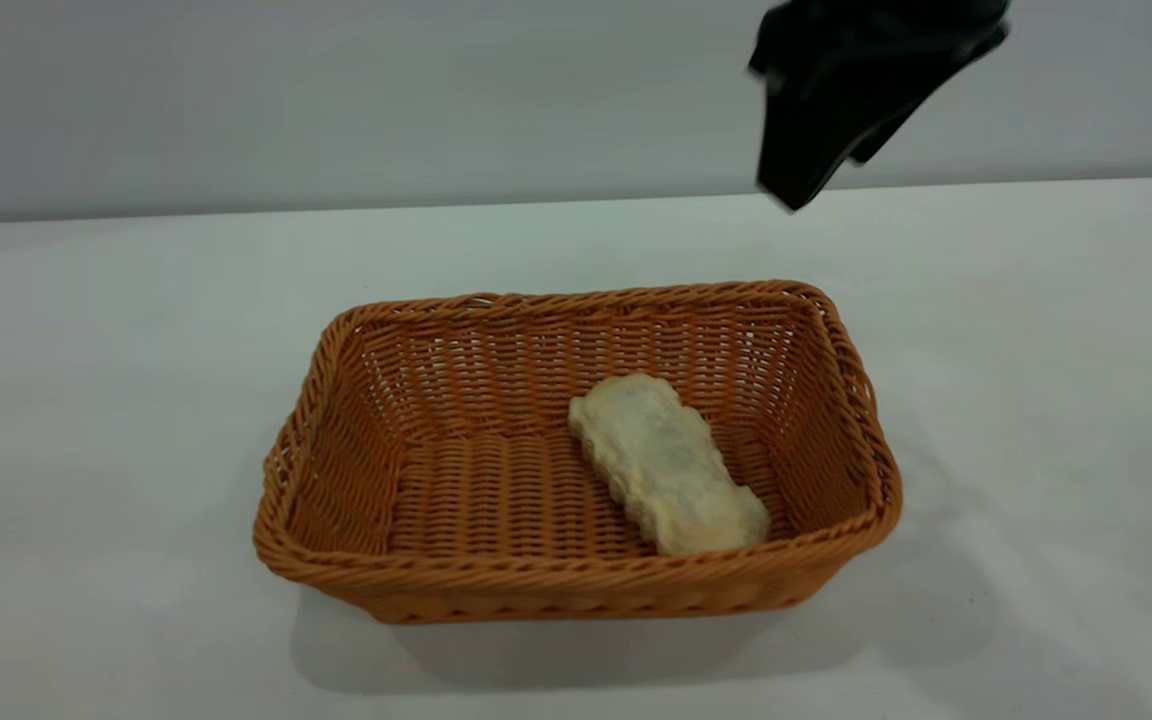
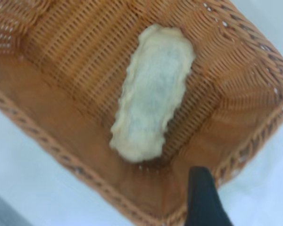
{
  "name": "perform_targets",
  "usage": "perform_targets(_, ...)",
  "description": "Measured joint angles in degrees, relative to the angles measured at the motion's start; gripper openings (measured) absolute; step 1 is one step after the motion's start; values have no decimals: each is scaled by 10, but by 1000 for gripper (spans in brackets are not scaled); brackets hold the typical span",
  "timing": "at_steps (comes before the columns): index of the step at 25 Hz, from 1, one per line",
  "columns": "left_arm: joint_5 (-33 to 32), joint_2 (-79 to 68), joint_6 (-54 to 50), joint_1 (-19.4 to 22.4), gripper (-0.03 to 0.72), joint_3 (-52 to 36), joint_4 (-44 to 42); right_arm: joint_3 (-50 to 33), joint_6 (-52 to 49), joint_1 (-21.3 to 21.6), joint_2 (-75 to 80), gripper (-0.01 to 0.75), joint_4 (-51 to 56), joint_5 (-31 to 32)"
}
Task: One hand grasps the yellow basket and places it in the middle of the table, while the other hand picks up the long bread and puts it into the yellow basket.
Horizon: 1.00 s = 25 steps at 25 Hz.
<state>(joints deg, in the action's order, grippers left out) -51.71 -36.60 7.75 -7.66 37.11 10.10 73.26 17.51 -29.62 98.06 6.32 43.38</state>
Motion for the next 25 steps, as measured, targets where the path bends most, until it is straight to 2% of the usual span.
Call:
perform_targets(15, -148, 246, -1, 0, 585, -26, -37, -66, -11, 1, -233, 498, -4, 109)
perform_targets(25, -151, 374, -1, 0, 585, -63, -56, -185, -24, 1, -464, 498, 15, 132)
